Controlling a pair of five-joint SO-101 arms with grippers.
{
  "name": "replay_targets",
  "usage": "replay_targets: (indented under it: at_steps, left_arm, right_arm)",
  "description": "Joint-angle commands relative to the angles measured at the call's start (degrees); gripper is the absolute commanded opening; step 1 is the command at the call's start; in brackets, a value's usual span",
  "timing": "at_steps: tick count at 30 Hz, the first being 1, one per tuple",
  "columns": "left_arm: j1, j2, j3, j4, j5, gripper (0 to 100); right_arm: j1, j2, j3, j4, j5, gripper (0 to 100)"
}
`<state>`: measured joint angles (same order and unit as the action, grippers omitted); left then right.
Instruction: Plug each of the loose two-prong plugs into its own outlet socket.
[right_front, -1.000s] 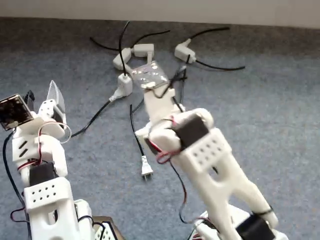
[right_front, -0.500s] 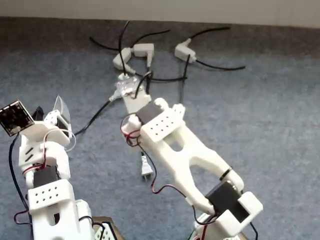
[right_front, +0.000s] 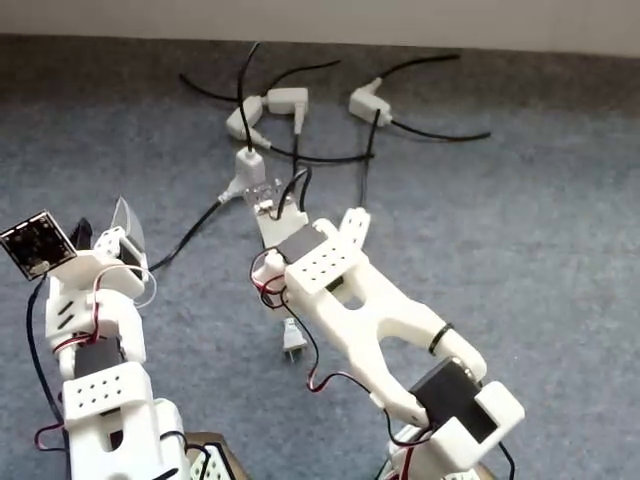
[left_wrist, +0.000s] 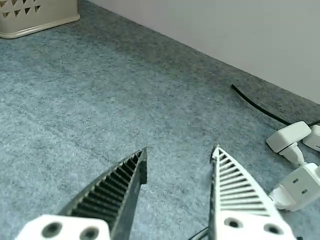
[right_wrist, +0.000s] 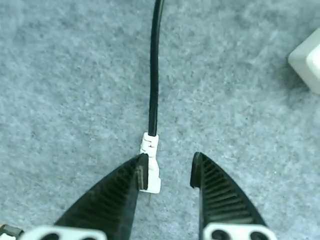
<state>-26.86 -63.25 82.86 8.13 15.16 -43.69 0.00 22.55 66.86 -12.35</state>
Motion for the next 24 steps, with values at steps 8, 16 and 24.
replay_targets:
  at_steps: [8,16,24]
  left_arm:
    - [1.2,-0.1,-0.2,-1.6,0.3,21]
    - [2.2,-0.2,0.3,-1.6,0.3,21]
    - [2.3,-0.3,0.7,-1.6,0.3,21]
  right_arm:
    - [-3.0,-0.6,0.1,-0.8,-0.6,14.5]
    - [-3.4,-0.6,6.9,-5.3,-0.5,14.5]
    - [-4.4,-0.5,8.8,-7.2,-0.5,14.5]
